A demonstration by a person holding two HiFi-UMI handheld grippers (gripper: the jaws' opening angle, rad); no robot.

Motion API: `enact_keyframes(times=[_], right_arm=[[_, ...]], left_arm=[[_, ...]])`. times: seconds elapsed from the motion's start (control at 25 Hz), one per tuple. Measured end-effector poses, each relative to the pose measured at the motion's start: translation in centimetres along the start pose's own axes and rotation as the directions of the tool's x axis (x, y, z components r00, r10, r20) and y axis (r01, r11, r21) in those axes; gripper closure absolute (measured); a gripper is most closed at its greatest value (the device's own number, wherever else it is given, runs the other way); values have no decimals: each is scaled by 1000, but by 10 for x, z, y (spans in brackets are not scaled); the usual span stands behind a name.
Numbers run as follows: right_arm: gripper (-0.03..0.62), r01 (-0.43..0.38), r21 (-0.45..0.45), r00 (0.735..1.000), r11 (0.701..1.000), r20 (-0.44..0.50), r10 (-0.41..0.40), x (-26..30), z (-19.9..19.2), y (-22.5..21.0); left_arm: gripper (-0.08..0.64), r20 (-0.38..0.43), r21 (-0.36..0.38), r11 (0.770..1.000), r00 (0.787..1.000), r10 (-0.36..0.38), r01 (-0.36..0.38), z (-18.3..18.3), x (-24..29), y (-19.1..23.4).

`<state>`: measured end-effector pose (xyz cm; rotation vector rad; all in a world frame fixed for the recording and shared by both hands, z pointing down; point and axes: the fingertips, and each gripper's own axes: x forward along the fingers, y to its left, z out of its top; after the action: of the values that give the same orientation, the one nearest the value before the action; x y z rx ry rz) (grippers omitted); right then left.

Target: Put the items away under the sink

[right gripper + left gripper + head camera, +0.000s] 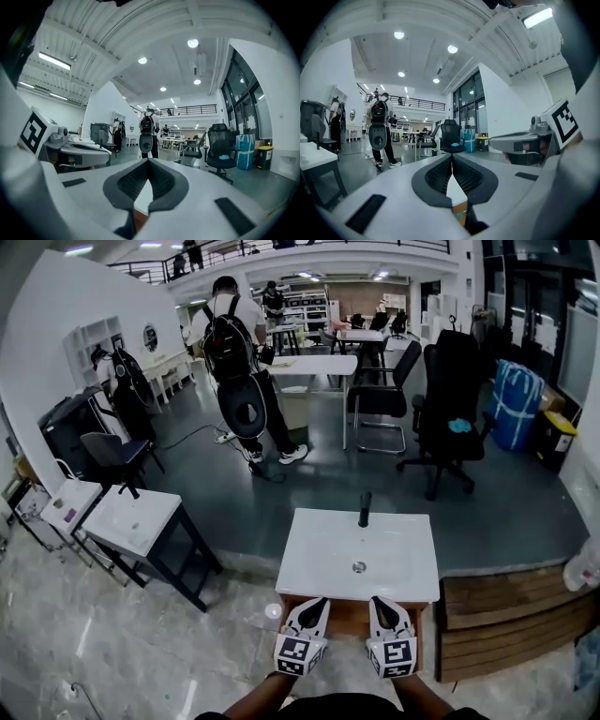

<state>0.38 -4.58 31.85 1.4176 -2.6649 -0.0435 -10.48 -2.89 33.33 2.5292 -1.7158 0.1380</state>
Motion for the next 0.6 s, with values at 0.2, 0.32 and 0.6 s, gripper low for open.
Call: enact_keyframes(times=[0.2,0.32,0.6], right_arm=[[574,-6,-12,1000,1000,2,6,-2,2,7],[574,-5,-13,1000,1000,1,5,-4,2,8],[574,2,-28,1000,1000,13,-1,-10,8,7]], left_arm=[[538,2,6,1000,1000,-5,5,0,-7,-2],[538,7,4,1000,1000,-2,2,2,-10,-1],[538,19,8,1000,1000,-4,4,8,-15,-6]])
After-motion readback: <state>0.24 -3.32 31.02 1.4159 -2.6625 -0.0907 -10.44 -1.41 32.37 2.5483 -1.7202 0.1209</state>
